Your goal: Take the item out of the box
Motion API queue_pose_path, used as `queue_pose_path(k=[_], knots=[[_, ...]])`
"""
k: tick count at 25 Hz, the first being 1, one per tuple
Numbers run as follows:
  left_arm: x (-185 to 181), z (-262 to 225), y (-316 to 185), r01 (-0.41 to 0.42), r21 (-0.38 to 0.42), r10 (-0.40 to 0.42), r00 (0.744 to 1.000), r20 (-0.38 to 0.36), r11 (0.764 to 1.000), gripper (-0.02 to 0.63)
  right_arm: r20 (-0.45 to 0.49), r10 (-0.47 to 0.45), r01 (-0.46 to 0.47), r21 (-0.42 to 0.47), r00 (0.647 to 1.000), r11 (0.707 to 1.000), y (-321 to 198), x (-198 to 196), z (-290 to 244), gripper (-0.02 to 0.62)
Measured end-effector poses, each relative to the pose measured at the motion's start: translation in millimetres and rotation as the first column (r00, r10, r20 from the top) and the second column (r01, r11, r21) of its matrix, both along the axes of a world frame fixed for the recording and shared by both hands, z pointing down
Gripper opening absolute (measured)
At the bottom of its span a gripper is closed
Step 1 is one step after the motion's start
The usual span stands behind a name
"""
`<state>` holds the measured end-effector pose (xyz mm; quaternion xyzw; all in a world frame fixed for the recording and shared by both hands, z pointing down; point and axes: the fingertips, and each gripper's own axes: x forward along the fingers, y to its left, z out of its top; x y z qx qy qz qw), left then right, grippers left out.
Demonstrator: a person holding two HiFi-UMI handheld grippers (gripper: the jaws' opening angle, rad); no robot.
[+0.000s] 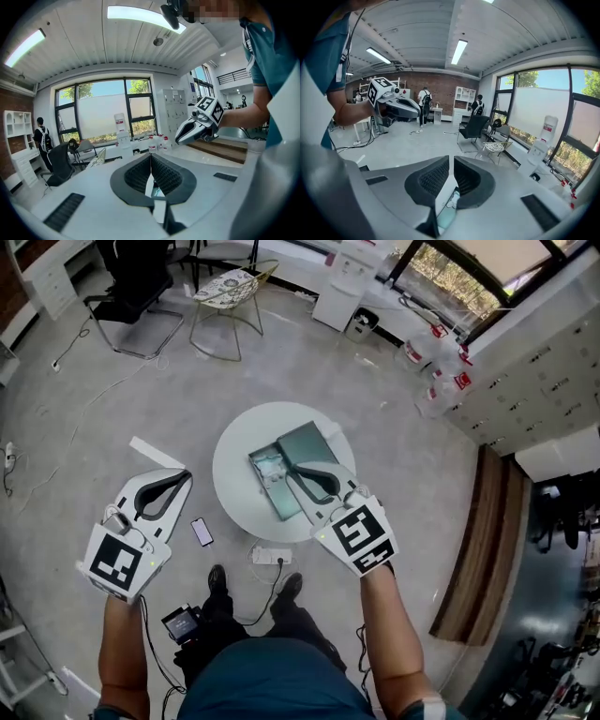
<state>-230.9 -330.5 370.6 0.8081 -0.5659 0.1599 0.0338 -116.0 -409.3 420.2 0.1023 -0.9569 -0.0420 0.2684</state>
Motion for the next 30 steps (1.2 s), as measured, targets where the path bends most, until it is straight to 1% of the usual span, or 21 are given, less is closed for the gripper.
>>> queue_pose_path(k=[10, 15, 17, 18, 19, 26, 30], knots=[[-15.9, 74.8, -29.0, 0.009, -0.079, -0.012, 0.999, -0.03, 0.997, 0.02, -0.098, -0.033, 0.025, -0.08, 0.995, 0.996, -48.6, -25.5, 114.6, 0.041], [-39.2, 122.7, -42.6, 0.003, -0.113, -0.009, 0.999, -0.047, 0.994, 0.02, -0.148, -0.048, 0.031, -0.112, 0.988, 0.993, -67.0, -49.8, 178.9, 0.043], [-48.4, 144.1, -46.2, 0.004, -0.123, -0.011, 0.998, -0.055, 0.992, 0.02, -0.169, -0.054, 0.034, -0.121, 0.984, 0.992, -72.6, -59.6, 206.0, 0.062], [-50.5, 152.5, -46.5, 0.005, -0.129, -0.013, 0.998, -0.06, 0.992, 0.02, -0.18, -0.058, 0.036, -0.126, 0.982, 0.991, -73.9, -62.4, 217.4, 0.116], [-51.3, 159.7, -46.4, 0.006, -0.134, -0.014, 0.998, -0.064, 0.991, 0.02, -0.19, -0.062, 0.037, -0.132, 0.98, 0.991, -74.9, -64.3, 227.7, 0.14], [-51.7, 205.6, -44.9, 0.012, -0.178, -0.03, 0.995, -0.095, 0.984, 0.02, -0.286, -0.098, 0.056, -0.15, 0.953, 0.987, -83.4, -67.9, 301.4, 0.151], [-58.3, 232.4, -42.6, 0.021, -0.198, -0.042, 0.994, -0.103, 0.98, 0.02, -0.337, -0.111, 0.06, -0.158, 0.935, 0.986, -88.4, -69.9, 346.5, 0.155]])
